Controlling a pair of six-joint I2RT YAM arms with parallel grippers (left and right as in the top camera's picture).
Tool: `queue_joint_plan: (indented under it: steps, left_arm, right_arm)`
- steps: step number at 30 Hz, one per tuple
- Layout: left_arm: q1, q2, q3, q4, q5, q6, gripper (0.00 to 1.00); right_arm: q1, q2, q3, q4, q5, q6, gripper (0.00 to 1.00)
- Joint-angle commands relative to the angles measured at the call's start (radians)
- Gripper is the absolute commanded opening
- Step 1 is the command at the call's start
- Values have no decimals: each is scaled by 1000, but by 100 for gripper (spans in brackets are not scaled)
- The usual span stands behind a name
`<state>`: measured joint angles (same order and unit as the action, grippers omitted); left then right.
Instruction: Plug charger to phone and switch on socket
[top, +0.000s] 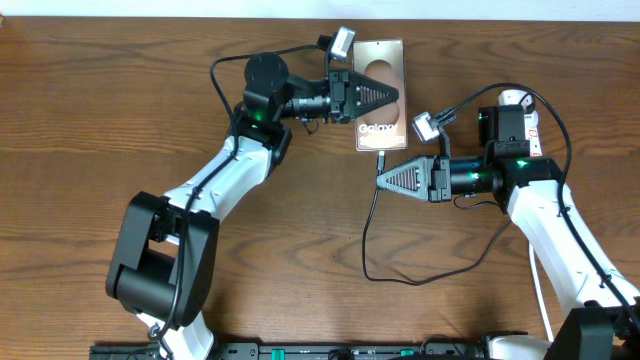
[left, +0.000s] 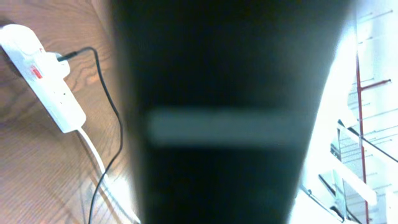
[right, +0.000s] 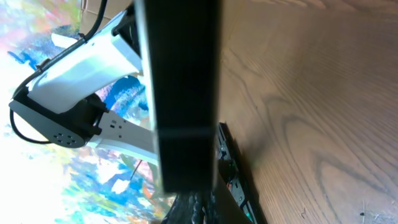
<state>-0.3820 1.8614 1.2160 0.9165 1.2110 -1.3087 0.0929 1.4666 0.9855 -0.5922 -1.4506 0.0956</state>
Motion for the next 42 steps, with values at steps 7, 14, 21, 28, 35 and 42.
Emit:
queue_joint_plan:
  steps: [7, 14, 21, 28, 35, 42]
  left_arm:
    - [21, -23, 11, 13, -18, -1, 7]
    - [21, -23, 11, 13, -16, -2, 7]
    - [10, -23, 11, 9, -9, -2, 8]
    - [-1, -23, 11, 9, 11, 0, 7]
    - [14, -23, 11, 9, 29, 33, 7]
    - [23, -23, 11, 7, 68, 33, 7]
  right_arm:
    - [7, 0, 0, 72, -48, -21, 1]
    - [7, 0, 0, 61, -17, 40, 1]
    - [12, 0, 0, 62, 53, 103, 1]
    - [37, 0, 0, 64, 61, 103, 1]
    - [40, 0, 0, 53, 42, 102, 1]
    - [47, -1, 0, 48, 42, 102, 1]
